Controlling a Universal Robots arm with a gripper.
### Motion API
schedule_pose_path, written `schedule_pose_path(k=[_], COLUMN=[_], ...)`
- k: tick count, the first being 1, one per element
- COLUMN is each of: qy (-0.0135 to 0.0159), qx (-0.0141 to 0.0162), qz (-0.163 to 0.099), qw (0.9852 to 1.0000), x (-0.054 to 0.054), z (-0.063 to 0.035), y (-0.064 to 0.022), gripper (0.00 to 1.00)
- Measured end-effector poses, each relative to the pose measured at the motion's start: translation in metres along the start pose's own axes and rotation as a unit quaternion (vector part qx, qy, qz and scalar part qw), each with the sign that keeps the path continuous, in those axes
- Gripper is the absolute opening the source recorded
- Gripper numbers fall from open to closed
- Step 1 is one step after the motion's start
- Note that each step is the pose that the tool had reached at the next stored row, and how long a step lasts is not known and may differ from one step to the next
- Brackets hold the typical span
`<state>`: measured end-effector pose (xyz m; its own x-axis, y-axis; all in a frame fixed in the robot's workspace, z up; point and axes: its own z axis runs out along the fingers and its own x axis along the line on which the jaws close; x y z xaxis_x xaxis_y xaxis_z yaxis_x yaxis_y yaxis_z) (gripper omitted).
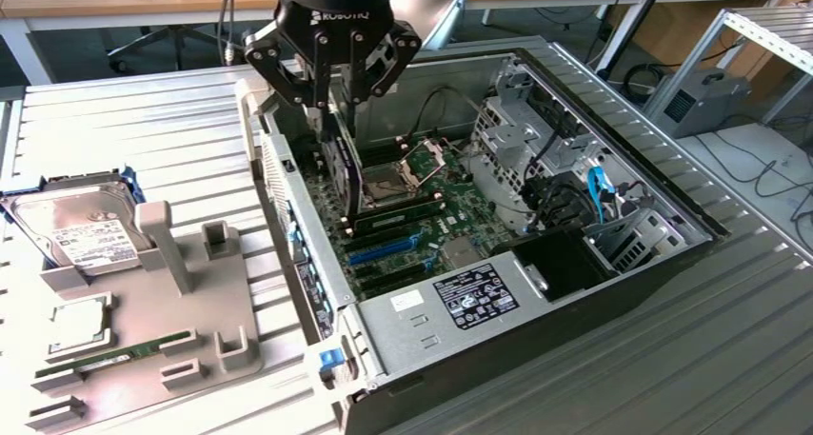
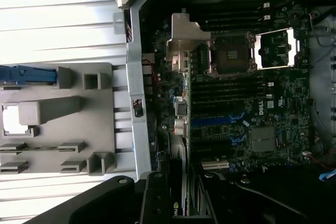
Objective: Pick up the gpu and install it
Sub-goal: 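Pick up the gpu and move the gpu toward the slot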
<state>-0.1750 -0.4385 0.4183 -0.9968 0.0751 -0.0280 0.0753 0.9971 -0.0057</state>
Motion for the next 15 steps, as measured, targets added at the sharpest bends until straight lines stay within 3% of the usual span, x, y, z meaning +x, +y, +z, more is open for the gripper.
schedule_pose_path(k=[15], qy=[0.0000], qx=[0.0000], qz=[0.000], qw=[1.0000], x=[-0.0079], z=[0.0033], y=[0.0006], gripper=[0.26])
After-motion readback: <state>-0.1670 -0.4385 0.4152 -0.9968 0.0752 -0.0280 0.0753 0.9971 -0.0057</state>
